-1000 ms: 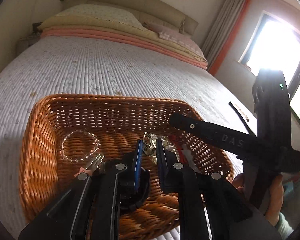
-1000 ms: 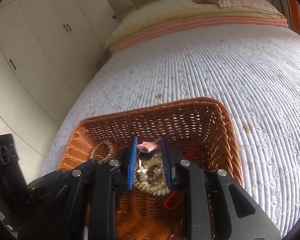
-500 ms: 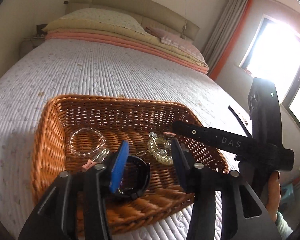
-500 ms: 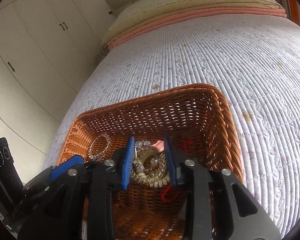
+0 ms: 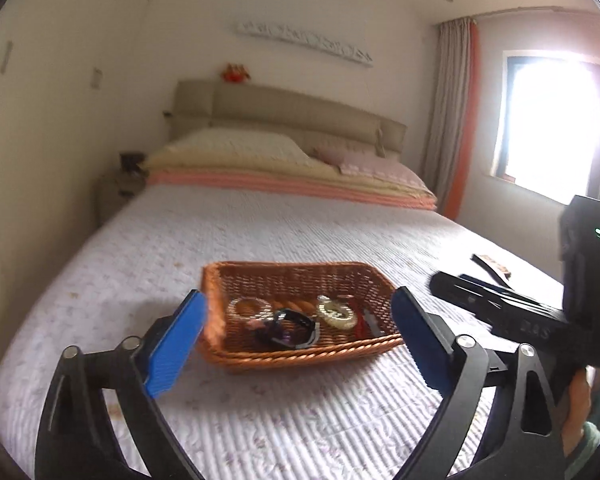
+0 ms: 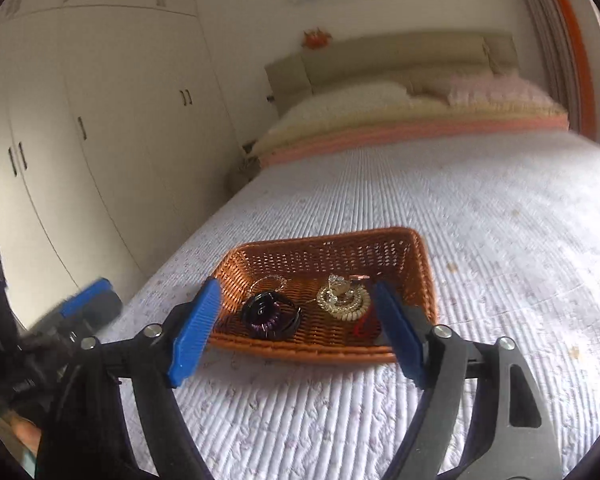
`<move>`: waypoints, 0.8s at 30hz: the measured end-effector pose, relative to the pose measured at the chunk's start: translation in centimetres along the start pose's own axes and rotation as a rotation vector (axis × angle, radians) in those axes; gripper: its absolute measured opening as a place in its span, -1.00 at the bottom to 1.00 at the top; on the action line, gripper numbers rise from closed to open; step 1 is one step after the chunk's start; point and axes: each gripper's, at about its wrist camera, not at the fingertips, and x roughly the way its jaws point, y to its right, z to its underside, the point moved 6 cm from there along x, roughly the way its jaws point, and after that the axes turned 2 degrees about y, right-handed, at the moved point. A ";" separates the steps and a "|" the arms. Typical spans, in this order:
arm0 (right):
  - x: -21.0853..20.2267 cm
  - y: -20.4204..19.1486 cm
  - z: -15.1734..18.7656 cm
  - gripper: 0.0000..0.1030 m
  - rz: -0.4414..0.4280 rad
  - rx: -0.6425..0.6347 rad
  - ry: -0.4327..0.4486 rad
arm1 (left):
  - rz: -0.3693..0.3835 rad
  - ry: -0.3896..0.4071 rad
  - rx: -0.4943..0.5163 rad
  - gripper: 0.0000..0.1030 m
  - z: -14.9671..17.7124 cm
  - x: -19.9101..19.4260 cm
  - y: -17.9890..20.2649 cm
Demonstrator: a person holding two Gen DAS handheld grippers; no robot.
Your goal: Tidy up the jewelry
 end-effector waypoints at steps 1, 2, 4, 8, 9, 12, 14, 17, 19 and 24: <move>-1.1 -0.5 0.4 0.67 0.006 -0.024 0.036 | -0.031 0.020 0.007 0.77 0.3 -0.8 -0.1; -2.3 -0.7 1.1 0.77 0.022 -0.044 0.080 | -0.068 0.044 0.011 0.77 1.0 -1.9 -0.3; -4.3 -0.9 2.5 0.86 0.063 -0.074 0.157 | -0.124 0.060 0.021 0.77 2.0 -2.8 -0.6; -5.9 -0.7 5.2 0.86 0.154 -0.122 0.244 | -0.224 0.084 0.052 0.77 4.4 -3.3 -0.9; -5.8 -0.6 5.8 0.86 0.178 -0.131 0.237 | -0.247 0.097 0.055 0.77 5.0 -3.2 -1.0; -5.2 -0.1 7.2 0.86 0.190 -0.118 0.208 | -0.291 0.105 0.082 0.77 6.2 -2.9 -0.8; -5.2 0.2 7.7 0.86 0.201 -0.116 0.212 | -0.304 0.112 0.101 0.77 6.1 -3.2 -0.4; -5.4 0.5 7.5 0.86 0.193 -0.103 0.223 | -0.319 0.140 0.115 0.82 6.1 -4.0 -0.1; -5.5 0.8 8.0 0.86 0.206 -0.098 0.224 | -0.332 0.153 0.126 0.82 6.3 -4.5 0.2; -5.3 0.9 8.3 0.86 0.208 -0.092 0.213 | -0.323 0.168 0.123 0.86 6.5 -5.0 0.2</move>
